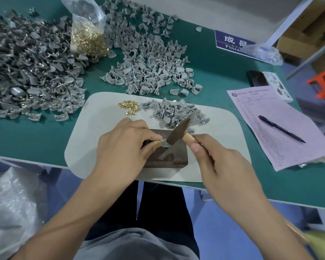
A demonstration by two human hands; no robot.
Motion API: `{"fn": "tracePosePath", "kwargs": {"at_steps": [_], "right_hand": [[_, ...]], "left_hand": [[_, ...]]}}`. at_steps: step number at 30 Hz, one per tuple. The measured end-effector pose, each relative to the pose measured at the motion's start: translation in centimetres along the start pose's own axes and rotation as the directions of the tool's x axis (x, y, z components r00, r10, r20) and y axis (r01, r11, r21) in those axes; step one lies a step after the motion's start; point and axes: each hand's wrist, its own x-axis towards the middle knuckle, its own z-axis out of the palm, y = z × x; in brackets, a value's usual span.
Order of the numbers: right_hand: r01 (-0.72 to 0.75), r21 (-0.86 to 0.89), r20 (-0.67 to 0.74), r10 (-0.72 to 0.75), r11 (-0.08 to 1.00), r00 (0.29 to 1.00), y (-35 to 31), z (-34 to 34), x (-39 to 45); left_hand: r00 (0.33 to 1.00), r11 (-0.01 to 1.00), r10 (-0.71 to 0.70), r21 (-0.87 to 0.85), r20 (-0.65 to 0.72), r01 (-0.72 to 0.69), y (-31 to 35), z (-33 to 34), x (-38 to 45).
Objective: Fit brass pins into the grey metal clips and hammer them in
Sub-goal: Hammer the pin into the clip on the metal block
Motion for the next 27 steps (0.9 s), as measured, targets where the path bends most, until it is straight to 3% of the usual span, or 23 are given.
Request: {"fn": "tracePosePath", "kwargs": {"at_steps": [4, 8, 10, 13, 17, 22, 25, 27], "right_hand": [[-0.012, 0.151, -0.138, 0.033, 0.988, 0.990, 0.0, 0.3, -0.4], [-0.022, 0.111, -0.012, 0.023, 0.994, 1.000, 0.0, 1.3, -0.6], [-0.004, 0.079, -0.113, 0.013, 0.997, 0.994, 0.5, 0.9, -0.6], [0.017, 0.213, -0.250, 0.038, 0.977, 0.967, 0.1, 1.1, -1.0], [-0.023, 0.169, -0.069, 0.035, 0.985, 0.997, 0.6, 2.5, -0.8], [0.028, 0.240, -0.250, 0.034, 0.970, 0.968, 0.9, 1.6, -0.9], [-0.017, 0.102, -0.077, 0.025, 0.995, 0.997, 1.2, 1.7, -0.7], [-0.026, 0.022, -0.108, 0.028, 0.999, 0.994, 1.6, 1.3, -0.4]], "left_hand": [[1.000, 1.000, -0.014, -0.016, 0.000, 0.014, 0.0, 0.0, 0.0], [1.000, 1.000, -0.010, 0.003, 0.009, 0.010, 0.0, -0.1, -0.1], [1.000, 1.000, -0.011, -0.007, 0.007, 0.011, 0.0, -0.2, -0.1], [1.000, 1.000, -0.024, -0.019, 0.009, 0.024, 0.0, -0.2, 0.0], [0.999, 0.999, -0.033, -0.039, 0.002, 0.033, -0.1, 0.0, -0.2], [1.000, 0.999, -0.027, -0.034, 0.003, 0.027, 0.0, -0.1, -0.1], [0.999, 0.999, -0.034, -0.038, 0.004, 0.034, 0.0, -0.1, -0.2], [0.999, 0.999, -0.031, -0.035, 0.010, 0.031, -0.1, -0.1, -0.2]]}}
